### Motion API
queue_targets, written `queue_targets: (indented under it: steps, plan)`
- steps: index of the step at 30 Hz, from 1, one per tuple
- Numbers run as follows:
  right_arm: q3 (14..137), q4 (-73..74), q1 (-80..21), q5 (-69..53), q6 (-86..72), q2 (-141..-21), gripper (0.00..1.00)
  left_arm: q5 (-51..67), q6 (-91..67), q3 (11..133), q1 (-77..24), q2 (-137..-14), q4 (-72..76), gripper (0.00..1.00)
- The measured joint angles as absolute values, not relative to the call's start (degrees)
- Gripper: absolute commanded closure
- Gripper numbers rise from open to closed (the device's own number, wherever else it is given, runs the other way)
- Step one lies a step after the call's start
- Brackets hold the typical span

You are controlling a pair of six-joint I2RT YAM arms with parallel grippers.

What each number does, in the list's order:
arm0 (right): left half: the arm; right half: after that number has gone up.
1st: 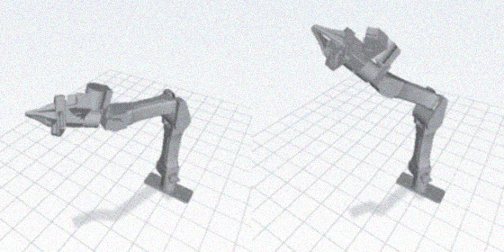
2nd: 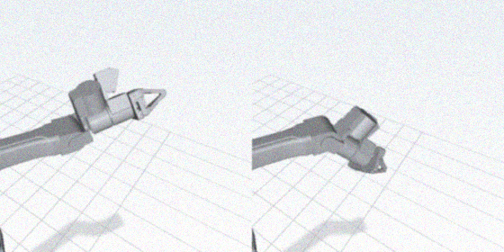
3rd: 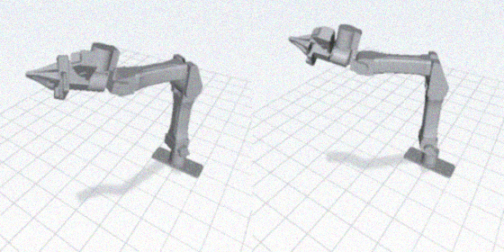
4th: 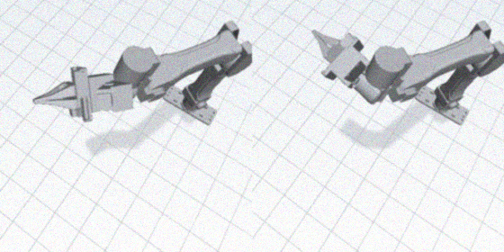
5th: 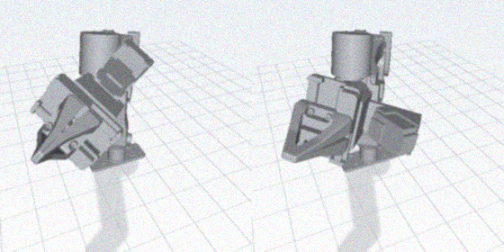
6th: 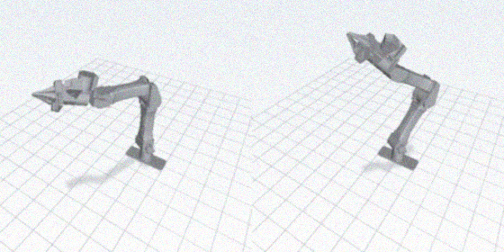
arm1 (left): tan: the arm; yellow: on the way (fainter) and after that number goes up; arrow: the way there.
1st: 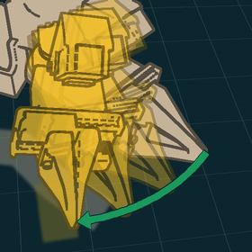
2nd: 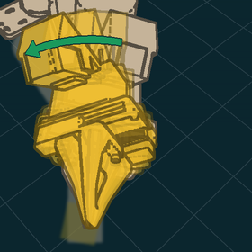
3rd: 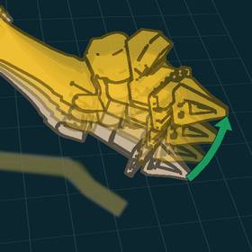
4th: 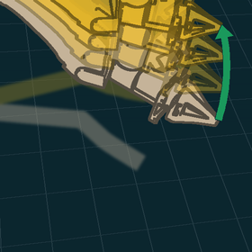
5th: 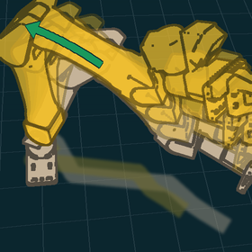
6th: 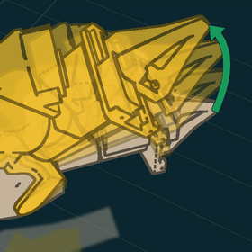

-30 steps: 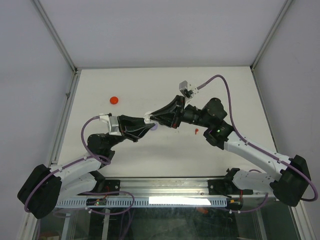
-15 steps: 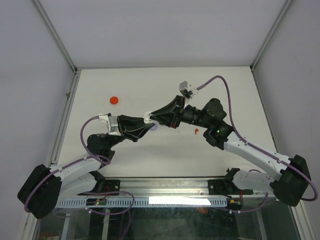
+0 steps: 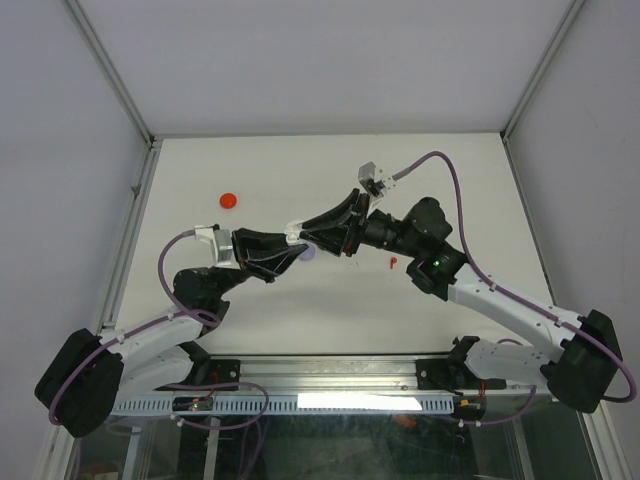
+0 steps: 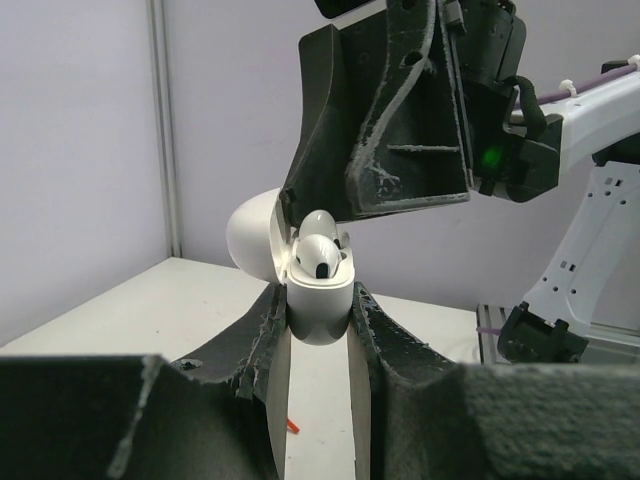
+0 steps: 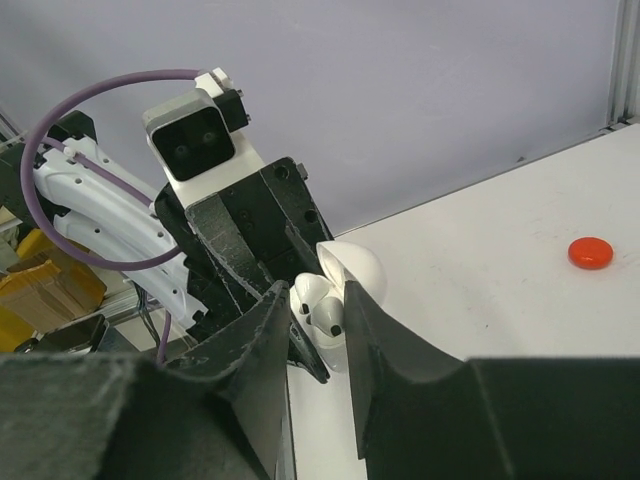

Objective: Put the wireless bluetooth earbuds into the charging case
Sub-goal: Place the earbud in the charging case, then close the charging case.

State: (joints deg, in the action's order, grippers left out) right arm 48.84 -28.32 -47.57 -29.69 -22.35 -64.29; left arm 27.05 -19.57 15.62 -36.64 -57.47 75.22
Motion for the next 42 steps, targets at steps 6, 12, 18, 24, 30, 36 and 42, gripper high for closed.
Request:
queue_targets:
  steps: [6, 12, 18, 24, 30, 36, 42]
  plan:
    - [48.84, -26.7, -47.75, -29.08, -22.31, -63.68, 0.64, 26.85, -19.88, 15.62, -36.62, -57.74, 74.78, 1.0]
    - [49.56, -20.78, -47.94, -27.59, -20.73, -61.98, 0.35, 26.28, -19.79, 14.94, -36.47, -57.74, 72.95, 1.0]
    - [53.76, -12.21, -47.22, -25.71, -17.19, -61.78, 0.27, 27.53, -19.81, 14.13, -36.32, -57.63, 70.91, 1.0]
    - [57.01, -7.4, -45.47, -27.77, -16.38, -64.25, 0.25, 30.3, -19.86, 14.13, -36.32, -57.19, 70.02, 1.0]
    - [57.93, -5.26, -44.82, -34.37, -16.99, -68.79, 0.26, 32.34, -20.25, 14.48, -36.32, -58.13, 69.91, 1.0]
    - [57.98, -5.17, -44.82, -41.3, -18.35, -70.81, 0.28, 33.12, -20.56, 14.87, -36.32, -59.31, 69.21, 1.0]
    - [57.95, -6.26, -44.4, -44.45, -18.5, -70.26, 0.28, 32.03, -22.11, 15.18, -36.32, -59.33, 65.63, 1.0]
